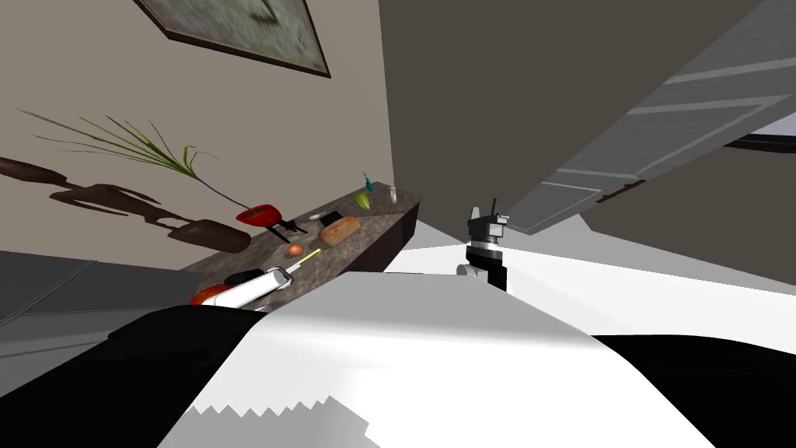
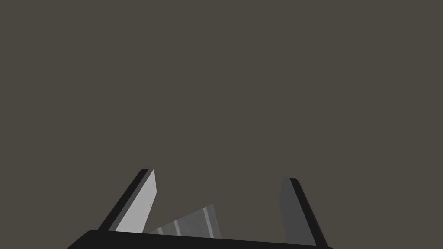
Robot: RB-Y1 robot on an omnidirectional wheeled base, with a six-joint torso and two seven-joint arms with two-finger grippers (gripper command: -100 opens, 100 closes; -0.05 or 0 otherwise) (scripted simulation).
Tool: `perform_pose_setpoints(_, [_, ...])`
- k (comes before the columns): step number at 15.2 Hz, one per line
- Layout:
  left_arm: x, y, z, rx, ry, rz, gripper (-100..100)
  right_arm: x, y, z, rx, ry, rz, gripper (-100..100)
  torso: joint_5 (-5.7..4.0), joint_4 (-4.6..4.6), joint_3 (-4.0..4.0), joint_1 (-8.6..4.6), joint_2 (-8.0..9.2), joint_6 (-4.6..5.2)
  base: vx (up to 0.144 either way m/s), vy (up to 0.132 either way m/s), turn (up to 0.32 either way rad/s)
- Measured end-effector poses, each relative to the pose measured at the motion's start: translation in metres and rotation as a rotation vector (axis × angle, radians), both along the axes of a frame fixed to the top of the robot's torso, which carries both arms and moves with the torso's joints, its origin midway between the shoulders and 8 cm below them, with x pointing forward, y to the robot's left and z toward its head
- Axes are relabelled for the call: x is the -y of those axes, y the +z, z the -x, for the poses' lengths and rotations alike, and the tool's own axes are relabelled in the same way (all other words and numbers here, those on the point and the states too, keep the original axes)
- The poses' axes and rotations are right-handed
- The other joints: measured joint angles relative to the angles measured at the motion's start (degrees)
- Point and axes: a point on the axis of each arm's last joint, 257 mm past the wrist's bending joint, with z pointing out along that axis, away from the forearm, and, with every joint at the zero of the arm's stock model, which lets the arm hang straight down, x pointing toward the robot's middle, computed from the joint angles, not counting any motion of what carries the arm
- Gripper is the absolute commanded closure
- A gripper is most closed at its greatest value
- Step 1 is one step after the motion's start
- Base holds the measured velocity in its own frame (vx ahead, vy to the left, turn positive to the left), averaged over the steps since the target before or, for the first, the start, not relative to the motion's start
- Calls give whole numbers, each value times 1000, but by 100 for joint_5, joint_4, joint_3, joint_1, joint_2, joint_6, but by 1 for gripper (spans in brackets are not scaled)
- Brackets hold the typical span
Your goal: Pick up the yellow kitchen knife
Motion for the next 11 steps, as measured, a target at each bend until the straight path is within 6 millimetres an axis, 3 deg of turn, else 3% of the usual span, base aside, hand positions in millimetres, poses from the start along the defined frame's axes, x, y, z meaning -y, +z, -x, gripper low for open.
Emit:
perform_pose_setpoints(4, [0,0,6,-11,30,48,-100,0,0,0,0,0,0,0,8,-3,-7,38,-14,1,-102,7,-142])
perform_pose_setpoints(11, [2,-1,18,-34,82,124,-100,0,0,0,0,0,0,0,13,-9,-24,56,-42,1,-53,32,-144])
